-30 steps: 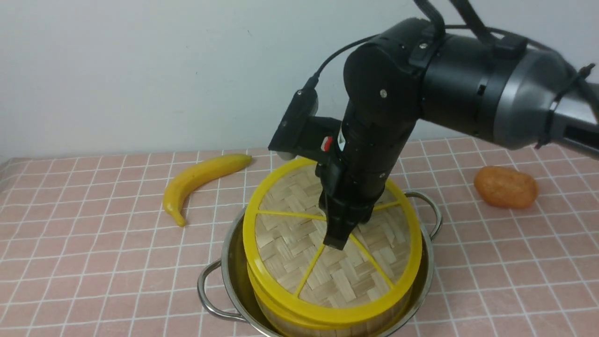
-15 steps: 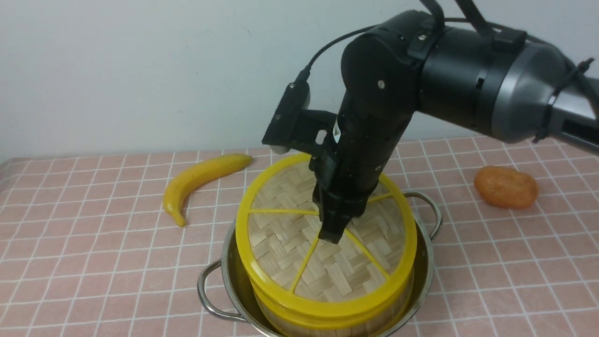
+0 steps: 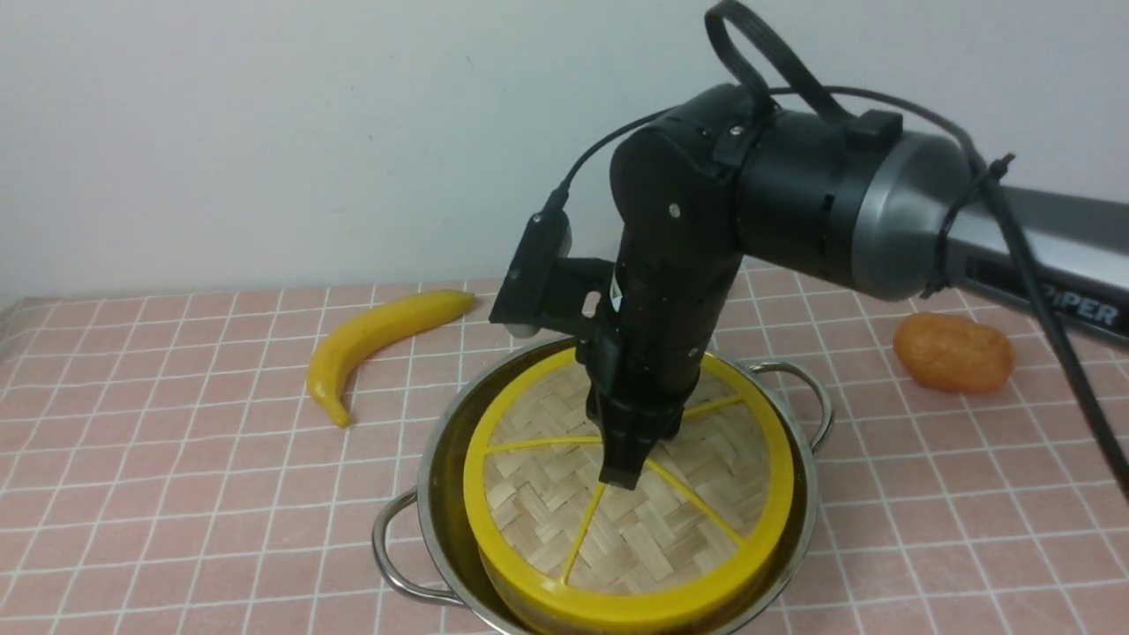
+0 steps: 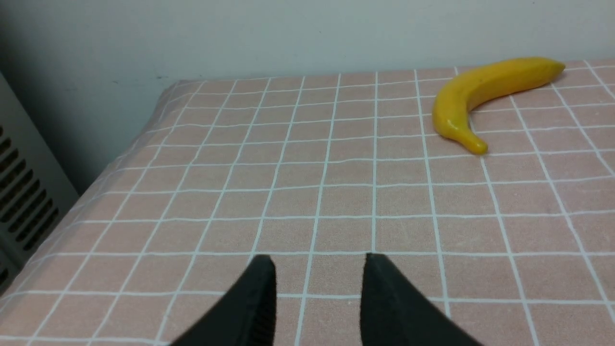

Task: Place the steamer in the pot on the pink tablecloth, and put the lid on the steamer.
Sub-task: 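Place the bamboo steamer lid onto the steamer basket in the pot with the right gripper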

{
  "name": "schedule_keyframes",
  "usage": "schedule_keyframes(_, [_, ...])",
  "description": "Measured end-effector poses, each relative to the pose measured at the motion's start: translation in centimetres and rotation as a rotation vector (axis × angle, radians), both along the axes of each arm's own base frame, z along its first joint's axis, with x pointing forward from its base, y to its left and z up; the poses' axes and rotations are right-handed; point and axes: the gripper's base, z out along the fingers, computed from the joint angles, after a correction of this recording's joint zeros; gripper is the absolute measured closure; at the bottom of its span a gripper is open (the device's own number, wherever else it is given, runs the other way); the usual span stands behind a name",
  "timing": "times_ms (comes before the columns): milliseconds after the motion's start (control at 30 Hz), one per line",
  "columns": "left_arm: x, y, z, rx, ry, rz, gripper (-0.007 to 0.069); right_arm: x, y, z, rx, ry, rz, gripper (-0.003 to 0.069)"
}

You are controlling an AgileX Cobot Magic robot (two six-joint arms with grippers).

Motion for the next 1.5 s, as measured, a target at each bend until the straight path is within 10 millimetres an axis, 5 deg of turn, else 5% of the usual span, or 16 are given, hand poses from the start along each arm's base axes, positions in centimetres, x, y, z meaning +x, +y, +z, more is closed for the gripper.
schedule_keyframes(567, [0.0, 0.0, 0.0, 0.000, 0.000, 0.000, 0.0382, 0.7, 0.3, 0.1, 0.031, -0.065, -0.022, 0.0470])
schedule_keyframes(1000, [0.0, 0.0, 0.0, 0.000, 0.000, 0.000, 0.0382, 0.7, 0.6, -0.7, 0.030, -0.024, -0.047, 0.0282])
schedule_keyframes(1200, [0.0, 0.0, 0.0, 0.000, 0.000, 0.000, 0.0382, 0.6, 0.6, -0.9, 0.026, -0.003, -0.058, 0.0343])
schedule_keyframes(1367, [0.0, 0.0, 0.0, 0.000, 0.000, 0.000, 0.0382, 0.7, 0.5, -0.9, 0.018, -0.003, -0.067, 0.0512])
schedule_keyframes(1500, [0.0, 0.0, 0.0, 0.000, 0.000, 0.000, 0.0382, 0.7, 0.5, -0.9, 0.020, -0.004, -0.070, 0.0513])
